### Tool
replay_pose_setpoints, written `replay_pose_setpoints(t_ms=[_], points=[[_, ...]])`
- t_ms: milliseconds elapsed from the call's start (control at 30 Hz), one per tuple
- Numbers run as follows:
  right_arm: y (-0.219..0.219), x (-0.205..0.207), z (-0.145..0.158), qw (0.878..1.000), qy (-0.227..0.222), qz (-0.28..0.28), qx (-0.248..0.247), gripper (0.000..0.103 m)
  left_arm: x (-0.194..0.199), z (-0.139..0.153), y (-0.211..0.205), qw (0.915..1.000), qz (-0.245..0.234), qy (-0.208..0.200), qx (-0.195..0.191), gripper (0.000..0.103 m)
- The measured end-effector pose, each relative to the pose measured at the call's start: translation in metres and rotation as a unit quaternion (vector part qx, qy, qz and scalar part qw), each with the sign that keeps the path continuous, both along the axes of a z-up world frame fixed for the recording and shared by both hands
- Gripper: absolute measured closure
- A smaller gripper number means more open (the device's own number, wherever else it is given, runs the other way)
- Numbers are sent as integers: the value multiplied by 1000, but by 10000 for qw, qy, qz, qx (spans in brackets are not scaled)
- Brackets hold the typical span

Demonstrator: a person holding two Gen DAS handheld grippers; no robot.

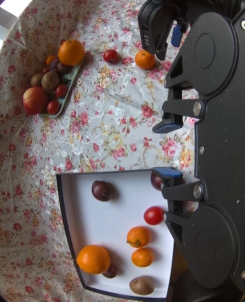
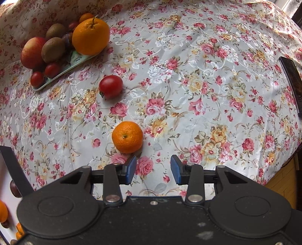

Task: Organize fruits
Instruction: 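Grasp the small tangerine with the right gripper while the left gripper approaches the red tomato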

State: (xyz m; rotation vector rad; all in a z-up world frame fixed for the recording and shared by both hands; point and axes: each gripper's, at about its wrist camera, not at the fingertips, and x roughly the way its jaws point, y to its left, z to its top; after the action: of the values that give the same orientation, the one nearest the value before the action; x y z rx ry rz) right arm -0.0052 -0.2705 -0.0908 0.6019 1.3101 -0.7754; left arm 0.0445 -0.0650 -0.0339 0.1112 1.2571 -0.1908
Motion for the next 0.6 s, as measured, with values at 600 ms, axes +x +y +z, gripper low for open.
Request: replay_pose_setpoints(t_ms=[600], points=[[18,14,-13,9973,223,236,-656,92,3,3,17,9998,-173,-37,-70,55]])
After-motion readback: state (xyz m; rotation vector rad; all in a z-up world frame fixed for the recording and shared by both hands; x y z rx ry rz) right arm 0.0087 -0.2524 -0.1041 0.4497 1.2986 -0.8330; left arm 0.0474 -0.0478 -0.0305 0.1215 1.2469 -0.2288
